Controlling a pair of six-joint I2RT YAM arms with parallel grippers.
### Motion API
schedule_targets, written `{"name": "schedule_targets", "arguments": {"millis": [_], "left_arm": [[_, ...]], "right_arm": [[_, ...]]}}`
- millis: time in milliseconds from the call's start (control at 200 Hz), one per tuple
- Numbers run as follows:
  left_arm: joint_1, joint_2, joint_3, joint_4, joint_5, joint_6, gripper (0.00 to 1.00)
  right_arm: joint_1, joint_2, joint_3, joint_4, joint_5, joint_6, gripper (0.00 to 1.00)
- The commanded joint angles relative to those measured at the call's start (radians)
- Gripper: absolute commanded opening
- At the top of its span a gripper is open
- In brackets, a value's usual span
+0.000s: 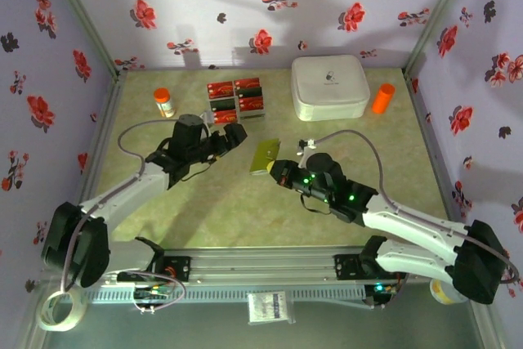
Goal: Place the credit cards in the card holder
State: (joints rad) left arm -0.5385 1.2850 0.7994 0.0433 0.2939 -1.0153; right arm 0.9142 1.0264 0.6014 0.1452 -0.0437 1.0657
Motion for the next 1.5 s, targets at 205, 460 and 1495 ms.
{"name": "schedule_targets", "arguments": {"millis": [205, 460, 1495], "left_arm": [[-0.033, 0.034, -0.044, 0.201, 0.056, -0.129, 1.0], [-0.04, 0.06, -0.071, 0.254, 0.056, -0.16, 1.0], [0.003, -0.047, -0.188, 0.492, 0.06, -0.168, 0.51]], "right_arm": [[-0.007, 0.11, 0.092, 0.163, -0.058, 0.013, 0.0], [-0.006, 0.157, 0.126, 0.225, -0.077, 0.026, 0.0], [-0.035, 0.205, 0.008, 0.343, -0.059, 0.068, 0.0]]}}
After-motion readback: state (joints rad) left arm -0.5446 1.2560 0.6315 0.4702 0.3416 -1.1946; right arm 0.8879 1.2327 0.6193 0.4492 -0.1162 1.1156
